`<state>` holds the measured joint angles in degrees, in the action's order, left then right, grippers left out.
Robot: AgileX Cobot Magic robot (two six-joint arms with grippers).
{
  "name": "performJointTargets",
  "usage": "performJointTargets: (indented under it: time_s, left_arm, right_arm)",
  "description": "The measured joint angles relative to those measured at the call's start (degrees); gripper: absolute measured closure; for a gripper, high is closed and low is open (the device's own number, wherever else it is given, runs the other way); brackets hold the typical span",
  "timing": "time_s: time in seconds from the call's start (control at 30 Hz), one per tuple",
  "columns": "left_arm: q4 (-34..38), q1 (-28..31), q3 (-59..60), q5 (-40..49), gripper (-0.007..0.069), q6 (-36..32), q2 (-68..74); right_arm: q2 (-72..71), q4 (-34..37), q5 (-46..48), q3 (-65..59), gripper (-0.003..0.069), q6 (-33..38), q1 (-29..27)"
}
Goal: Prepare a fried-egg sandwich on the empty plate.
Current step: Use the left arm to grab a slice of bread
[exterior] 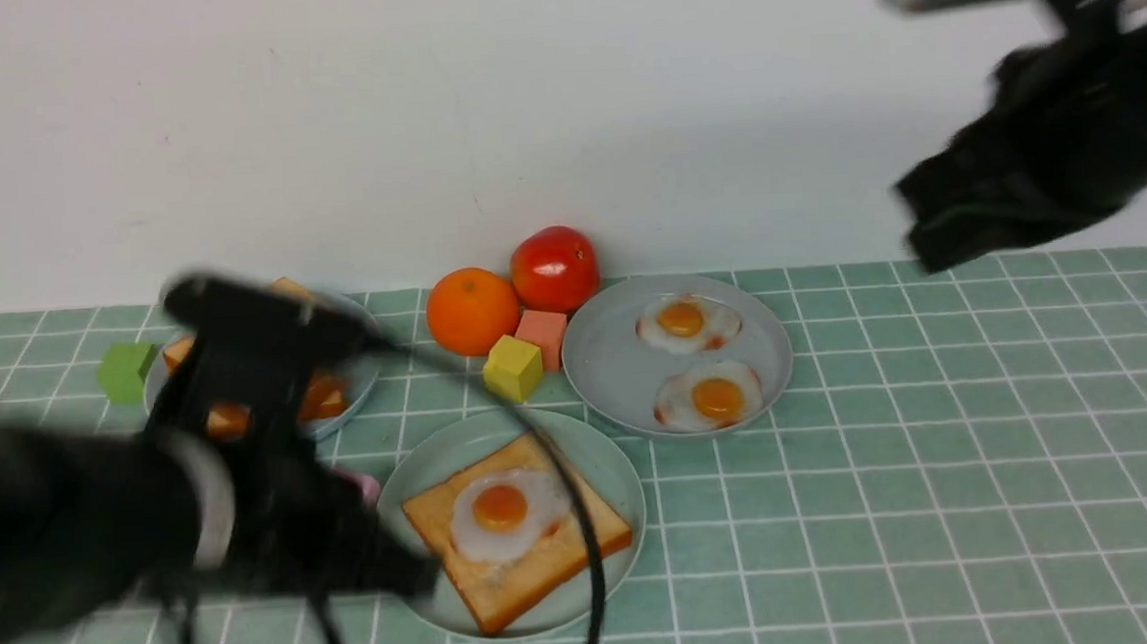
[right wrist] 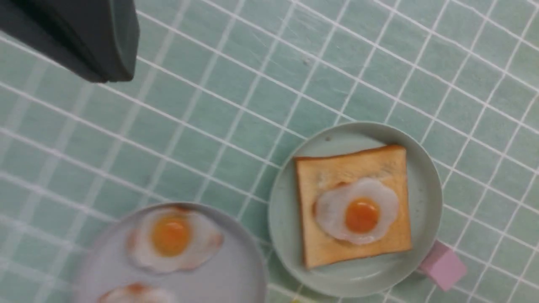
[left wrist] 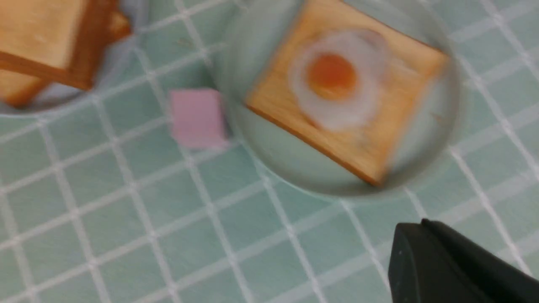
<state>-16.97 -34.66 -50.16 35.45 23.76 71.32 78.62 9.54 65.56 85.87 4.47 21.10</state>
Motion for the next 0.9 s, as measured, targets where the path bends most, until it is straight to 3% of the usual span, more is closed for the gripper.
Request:
performJointTargets:
  time_s: [0.13,0.3,0.4,0.5,0.73,0.9]
  left_arm:
    - [9.64,12.67,-7.82,0.41,0.0638,-14.98,8.69]
    - [17.86,23.97,-17.56,0.52,0.0638,-29.58,19.94]
    - [18.28,26.52,-22.46,0.77,0.0621,-35.49,26.38]
    - [16.97,27.24,-26.65,0.79,0.0536,-39.68,32.09]
    - [12.04,27.24,-28.87,-4.05,0.0269,-41.66,38.71]
    - [8.11,27.24,-28.91,-6.42,0.0209,-41.66,42.20]
  right_arm:
    - [-7.34,-1.87,1.71,-0.72,0.0657,-1.17,2.98]
    - [-16.22,-2.01,0.33,-7.42,0.0655,-1.43,4.71]
    - [-20.96,-2.05,-2.62,-12.95,0.0653,-1.43,4.71]
    - [-24.79,-2.05,-5.54,-18.06,0.0652,-1.43,4.71]
    - [-28.08,-1.97,-7.19,-23.88,0.0648,-1.48,4.71]
    - [-28.27,-0.53,-7.34,-25.05,0.0645,-1.48,4.71]
